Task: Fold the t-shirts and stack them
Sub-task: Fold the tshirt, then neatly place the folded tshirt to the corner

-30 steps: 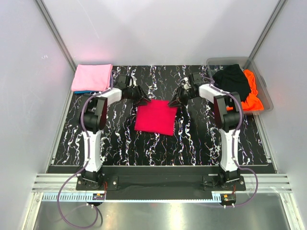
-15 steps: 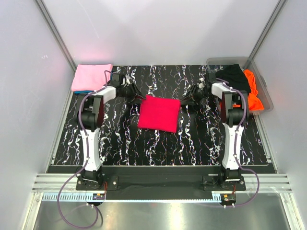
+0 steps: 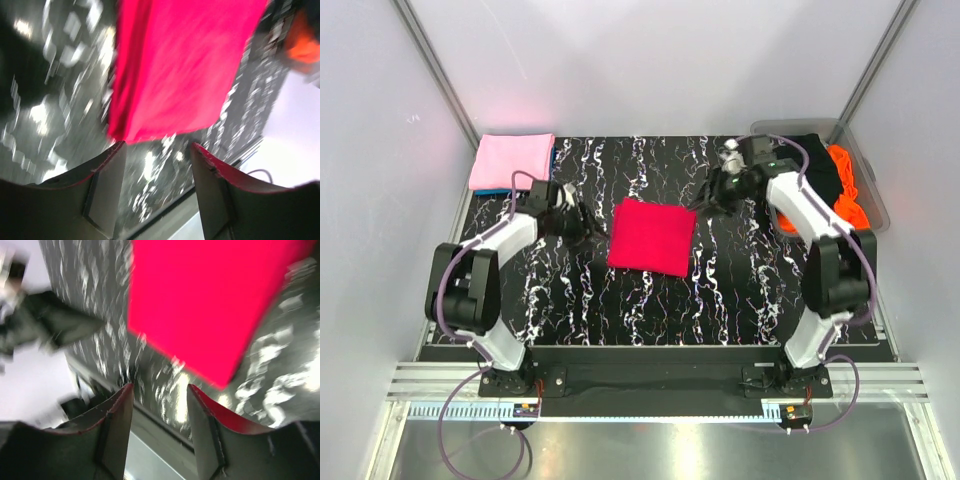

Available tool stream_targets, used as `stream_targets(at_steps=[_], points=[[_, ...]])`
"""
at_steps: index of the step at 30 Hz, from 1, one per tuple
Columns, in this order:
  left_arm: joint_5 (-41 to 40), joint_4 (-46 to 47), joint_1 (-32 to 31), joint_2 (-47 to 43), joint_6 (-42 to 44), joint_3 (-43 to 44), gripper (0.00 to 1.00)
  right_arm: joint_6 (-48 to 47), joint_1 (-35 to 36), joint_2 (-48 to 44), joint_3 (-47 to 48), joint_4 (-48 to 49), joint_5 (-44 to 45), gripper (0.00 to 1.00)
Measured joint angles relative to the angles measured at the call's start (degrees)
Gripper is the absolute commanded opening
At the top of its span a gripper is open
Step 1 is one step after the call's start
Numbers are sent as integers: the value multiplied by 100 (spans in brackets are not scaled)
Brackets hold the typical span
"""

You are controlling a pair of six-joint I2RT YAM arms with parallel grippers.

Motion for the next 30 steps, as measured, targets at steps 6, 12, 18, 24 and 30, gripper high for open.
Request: stream_targets(at_steps=[6, 12, 18, 24, 30], points=[[-238, -98, -221, -339, -17, -780, 42, -129, 1591, -1198, -610, -164, 442, 38], [-358, 81, -328, -332, -55, -907, 56, -42, 2035, -1775, -1150, -380, 999, 34], [-476, 157, -328, 50, -44, -785, 56, -358, 3150, -1829, -1060, -542, 1978, 47], [-492, 195, -326, 518, 0, -586, 41, -855, 3974, -1849, -680, -785, 2885, 50], [-490, 372, -343, 691, 22, -544, 26, -1484, 4701, -2271, -833, -691, 4197, 51]])
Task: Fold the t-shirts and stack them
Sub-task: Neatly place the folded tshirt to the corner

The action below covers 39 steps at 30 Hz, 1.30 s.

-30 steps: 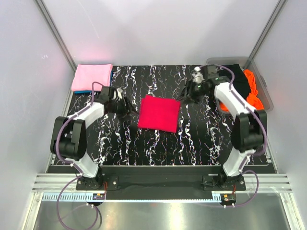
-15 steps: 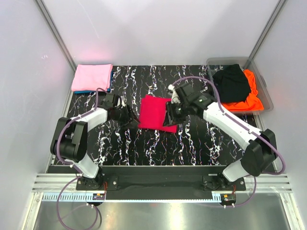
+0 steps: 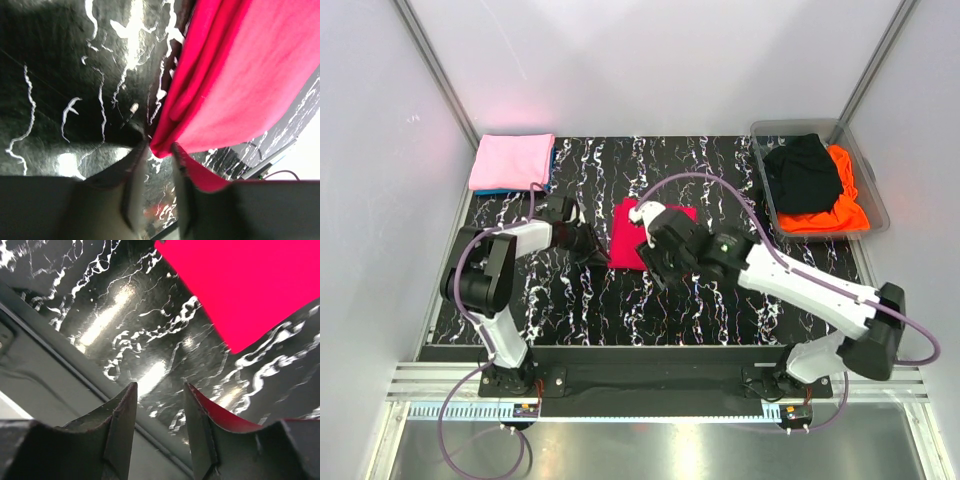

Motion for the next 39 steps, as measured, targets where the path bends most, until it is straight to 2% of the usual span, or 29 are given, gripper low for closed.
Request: stream_targets(at_steps=[2, 6, 7, 8, 12, 17, 19, 21, 22, 23, 24, 28, 34, 39], points=[[15, 46, -4, 39, -7, 0, 19, -310, 297, -247, -192, 160, 411, 54], [15, 199, -59, 72, -37, -48, 8, -1032, 748, -737, -787, 723, 1121, 67], [26, 284, -76, 61, -61, -96, 7, -1233, 807, -866, -1008, 949, 1200, 90], [46, 372, -96, 46, -96, -155, 5, -1405, 844, -990, -1228, 1141, 1246, 100], [79, 820, -284, -142, -348, -538, 2, -2210, 859, -1204, -1919, 1775, 1283, 100], [85, 1613, -883, -470, -951, -1217, 3, -2990, 892, -1088, -2640, 2430, 1213, 100], [61, 1777, -1119, -634, -1119, -1467, 18, -3373, 929, -1088, -2992, 2730, 1045, 100], [20, 1816, -1281, -841, -1255, -1714, 25, -3866, 1012, -1091, -3388, 3045, 804, 100], [-4, 1759, -1303, -999, -1294, -1829, 34, -4094, 1051, -1091, -3585, 3195, 706, 98], [-46, 1665, -1303, -1180, -1316, -1912, 37, -4315, 1084, -1084, -3755, 3316, 603, 96], [-138, 1508, -1303, -1384, -1285, -1965, 39, -4509, 1095, -1045, -3877, 3414, 490, 90], [-505, 789, -1266, -2361, -1158, -2031, 43, -5025, 1104, -448, -3956, 3943, 343, 79], [-798, 13, -914, -4044, -1012, -2057, 46, -5593, 1106, 264, -4203, 5125, 350, 82], [-789, -219, -640, -4524, -1078, -2385, 46, -5967, 1104, 780, -4223, 6074, 374, 77]])
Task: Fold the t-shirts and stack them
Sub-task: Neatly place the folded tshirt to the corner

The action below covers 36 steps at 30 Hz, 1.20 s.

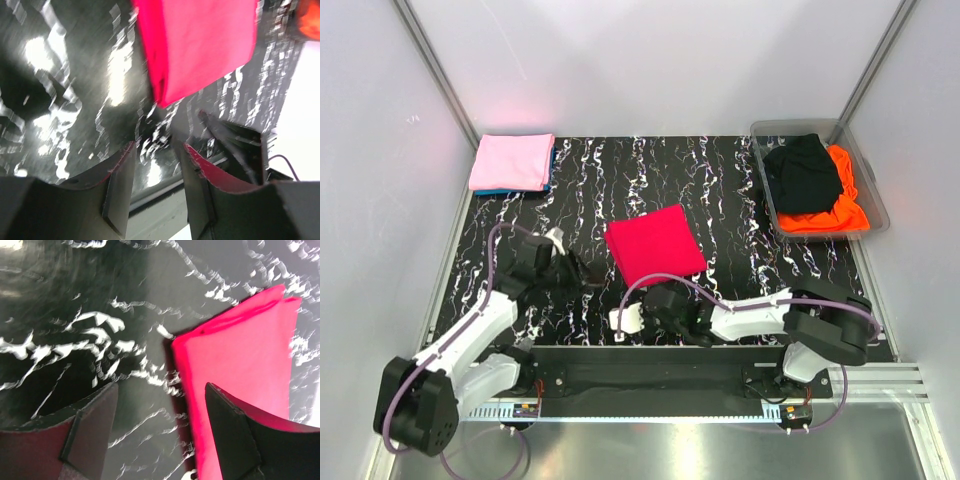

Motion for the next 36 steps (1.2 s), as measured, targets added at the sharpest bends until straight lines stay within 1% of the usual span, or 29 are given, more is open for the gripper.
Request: stream_targets(at_steps=[3, 6, 8, 9, 10, 11, 12, 15, 16, 17, 21, 22, 25, 26, 28, 29, 31, 33, 34, 36], points=[[7, -306, 116, -341, -120, -302, 48, -232, -11, 234, -55, 562, 22, 75], [-9, -686, 293, -798, -216, -385, 48, -424, -59, 433, -42, 925, 7, 73], [-26, -824, 407, -1047, -238, -382, 48, -562, -120, 597, 20, 1108, -7, 68], [-39, -907, 468, -1137, -258, -382, 49, -595, -160, 682, 63, 1167, -15, 52], [-59, -977, 518, -1202, -280, -382, 50, -656, -208, 778, 116, 1257, -37, 42], [-74, -1045, 570, -1239, -313, -382, 51, -671, -269, 876, 157, 1252, -70, 33], [-81, -1099, 608, -1259, -332, -382, 51, -723, -332, 981, 166, 1283, -83, 29], [-92, -1276, 719, -1263, -411, -382, 52, -754, -496, 1075, 197, 1311, -168, 30], [-92, -1316, 745, -1263, -417, -382, 52, -758, -533, 1075, 203, 1307, -208, 35], [-92, -1340, 765, -1263, -426, -382, 53, -769, -573, 1075, 210, 1307, -258, 36], [-90, -1440, 831, -1261, -428, -380, 54, -780, -667, 1110, 321, 1255, -356, 36], [-90, -1453, 841, -1255, -428, -378, 54, -774, -675, 1137, 365, 1231, -374, 35], [-90, -1480, 881, -1176, -420, -341, 56, -752, -697, 1196, 501, 1086, -496, 27], [-85, -1484, 892, -1123, -415, -321, 57, -737, -702, 1202, 525, 1043, -511, 17], [-72, -1475, 905, -994, -402, -289, 65, -688, -713, 1204, 555, 918, -603, 8], [-46, -1460, 914, -925, -391, -282, 72, -645, -726, 1204, 573, 874, -638, 0], [24, -1397, 927, -765, -393, -282, 83, -568, -756, 1204, 638, 789, -669, 0], [127, -1263, 931, -619, -446, -282, 90, -522, -791, 1202, 706, 664, -734, 0], [201, -1156, 933, -546, -485, -284, 96, -509, -802, 1189, 730, 605, -754, 0], [382, -826, 938, -361, -590, -295, 99, -476, -820, 1128, 741, 474, -782, 0]])
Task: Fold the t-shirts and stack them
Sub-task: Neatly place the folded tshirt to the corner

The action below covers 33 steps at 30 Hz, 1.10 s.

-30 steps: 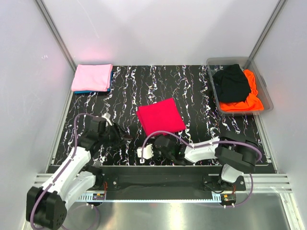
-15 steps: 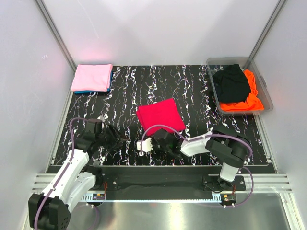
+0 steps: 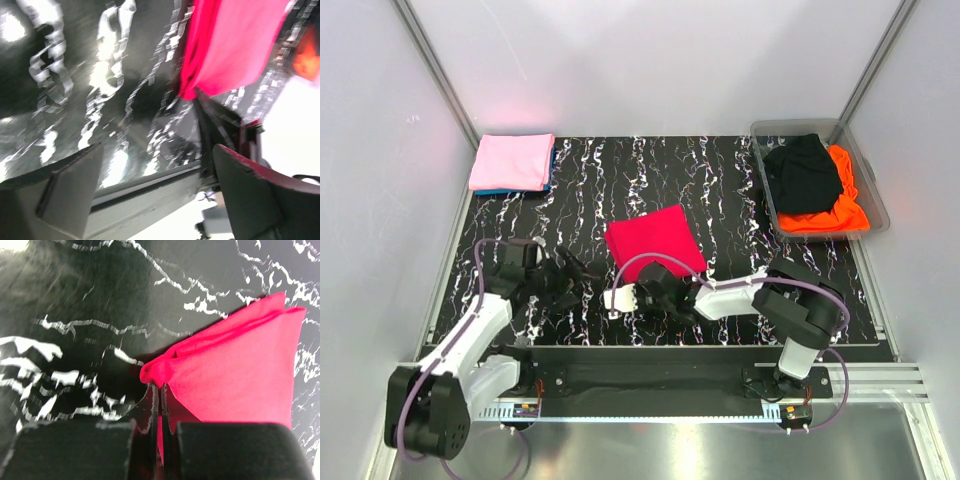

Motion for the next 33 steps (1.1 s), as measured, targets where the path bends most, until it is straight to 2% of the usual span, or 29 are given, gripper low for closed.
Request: stream_targets(at_steps=[10, 18, 27, 33], points=[[457, 2391, -74, 1829, -820, -114, 99, 83, -243, -935, -9, -629, -173, 0], [350, 3526, -573, 3449, -1344, 599, 99, 162, -337, -1178, -9, -920, -299, 0], [-160, 3700, -831, 4151, -1832, 1241, 99, 249, -501, -1405, 72, -1062, -374, 0], [-369, 3453, -852, 4651, -1875, 1910, 90, 308, -538, -1408, 199, -1064, -457, 0]])
